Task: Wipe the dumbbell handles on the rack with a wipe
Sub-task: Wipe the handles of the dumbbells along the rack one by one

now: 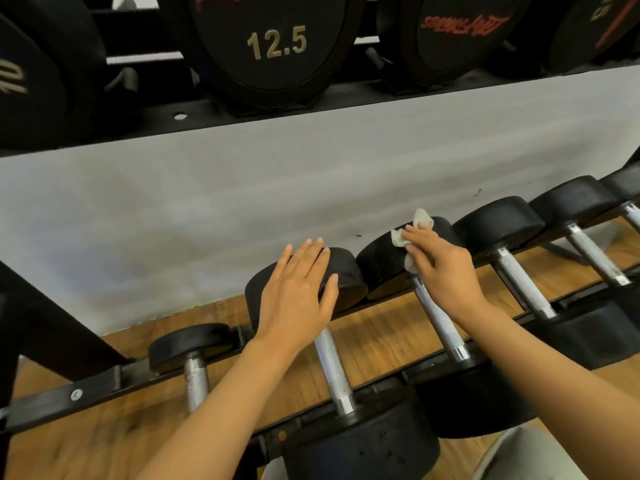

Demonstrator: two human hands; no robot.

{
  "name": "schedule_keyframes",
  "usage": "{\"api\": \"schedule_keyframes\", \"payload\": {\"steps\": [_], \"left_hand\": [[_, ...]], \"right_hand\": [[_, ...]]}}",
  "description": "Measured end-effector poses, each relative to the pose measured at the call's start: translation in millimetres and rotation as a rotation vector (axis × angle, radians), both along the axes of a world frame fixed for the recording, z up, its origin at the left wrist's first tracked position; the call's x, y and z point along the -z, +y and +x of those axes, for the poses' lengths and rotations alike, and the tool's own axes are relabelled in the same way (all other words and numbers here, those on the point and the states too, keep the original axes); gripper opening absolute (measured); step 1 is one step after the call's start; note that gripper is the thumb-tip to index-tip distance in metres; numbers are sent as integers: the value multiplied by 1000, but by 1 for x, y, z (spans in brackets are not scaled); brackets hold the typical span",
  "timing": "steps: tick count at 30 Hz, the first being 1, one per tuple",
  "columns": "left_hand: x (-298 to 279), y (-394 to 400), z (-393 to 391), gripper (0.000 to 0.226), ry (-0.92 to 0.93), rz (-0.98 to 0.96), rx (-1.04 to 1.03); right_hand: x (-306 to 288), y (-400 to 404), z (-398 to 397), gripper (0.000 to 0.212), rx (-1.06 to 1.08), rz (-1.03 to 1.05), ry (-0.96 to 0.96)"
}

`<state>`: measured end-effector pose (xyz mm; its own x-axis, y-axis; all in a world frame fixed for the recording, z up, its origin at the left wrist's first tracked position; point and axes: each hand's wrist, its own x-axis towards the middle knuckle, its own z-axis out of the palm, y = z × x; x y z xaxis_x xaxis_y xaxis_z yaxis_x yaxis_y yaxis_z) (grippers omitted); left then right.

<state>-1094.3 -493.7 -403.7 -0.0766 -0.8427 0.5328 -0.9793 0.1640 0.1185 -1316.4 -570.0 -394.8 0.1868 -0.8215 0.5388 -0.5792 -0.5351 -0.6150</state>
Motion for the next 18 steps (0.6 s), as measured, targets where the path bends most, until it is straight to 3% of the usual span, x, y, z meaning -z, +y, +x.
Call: {"api": "schedule_keyframes", "payload": {"steps": [4, 6, 8, 12, 18], "left_hand": [[9, 18, 16, 62, 72, 38, -29], [13, 21, 21, 66, 113, 71, -34], [18, 24, 24, 65, 148, 94, -10], [26, 24, 26, 60, 214, 119, 66], [27, 24, 26, 58, 262, 142, 98]], "right_hand": [[6, 22, 33, 33, -114, -32, -136], [12, 37, 54, 37, -251, 55, -183], [25, 51, 71, 43, -337, 121, -89], [38, 58, 82, 54, -290, 70, 215], [11, 14, 98, 52, -256, 370, 82]]}}
